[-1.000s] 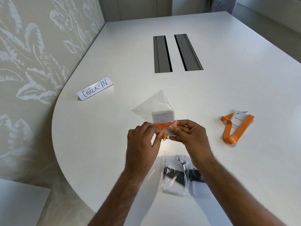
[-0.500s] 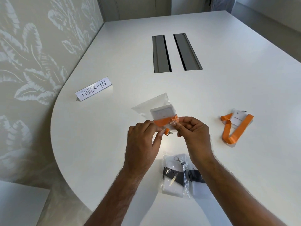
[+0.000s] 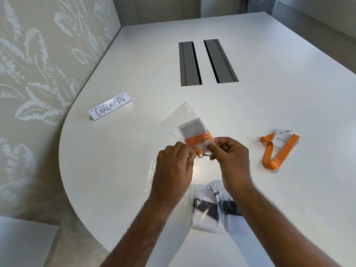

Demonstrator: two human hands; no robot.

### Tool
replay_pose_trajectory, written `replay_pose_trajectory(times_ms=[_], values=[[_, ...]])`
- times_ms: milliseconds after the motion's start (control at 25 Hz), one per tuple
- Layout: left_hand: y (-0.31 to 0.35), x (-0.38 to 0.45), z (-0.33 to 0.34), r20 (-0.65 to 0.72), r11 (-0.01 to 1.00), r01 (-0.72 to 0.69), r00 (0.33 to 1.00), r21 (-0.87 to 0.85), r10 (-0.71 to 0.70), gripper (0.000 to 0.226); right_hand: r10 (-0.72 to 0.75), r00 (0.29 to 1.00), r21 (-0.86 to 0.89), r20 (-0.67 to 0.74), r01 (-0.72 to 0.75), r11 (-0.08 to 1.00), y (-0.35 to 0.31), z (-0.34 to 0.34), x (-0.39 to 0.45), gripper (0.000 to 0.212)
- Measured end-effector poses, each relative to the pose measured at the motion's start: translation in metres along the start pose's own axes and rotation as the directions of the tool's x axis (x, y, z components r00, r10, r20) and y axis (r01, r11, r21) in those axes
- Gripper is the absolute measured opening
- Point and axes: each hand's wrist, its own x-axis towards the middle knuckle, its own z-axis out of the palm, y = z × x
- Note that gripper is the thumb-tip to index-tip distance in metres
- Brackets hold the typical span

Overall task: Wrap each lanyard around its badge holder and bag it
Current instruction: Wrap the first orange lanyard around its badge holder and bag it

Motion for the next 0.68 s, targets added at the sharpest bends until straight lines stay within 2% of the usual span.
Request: replay_pose_trajectory(times_ms=[160,320,480,680], values=[[0.001,0.001,-0.001,-0.019,1.0,-0.013,1.0,-0.016,0.013,0.01,0.0,1.0,0.051,0.031,-0.002,0.999,0.0,0.0,-0.001,0.009],[0.001,0.003,-0.002,-0.03,0.998,-0.062,0.998,-0.016,0.061,0.018,-0.048,0.998,-0.048,0.049,0.051,0.998,0.001,0.004,0.0,0.008],[0.0,-0.002,0.003,-0.022,1.0,-0.019,1.0,-0.023,0.019,0.013,-0.048,0.999,-0.006,0.018,0.048,0.999,-0.001,0.0,0.004,0.01],[-0.007,-0.006,0.004,-0.026,0.995,-0.088,0.996,-0.047,0.087,0.02,-0.1,0.987,-0.038,0.123,0.106,0.994,-0.003,-0.009,0.006,0.013]])
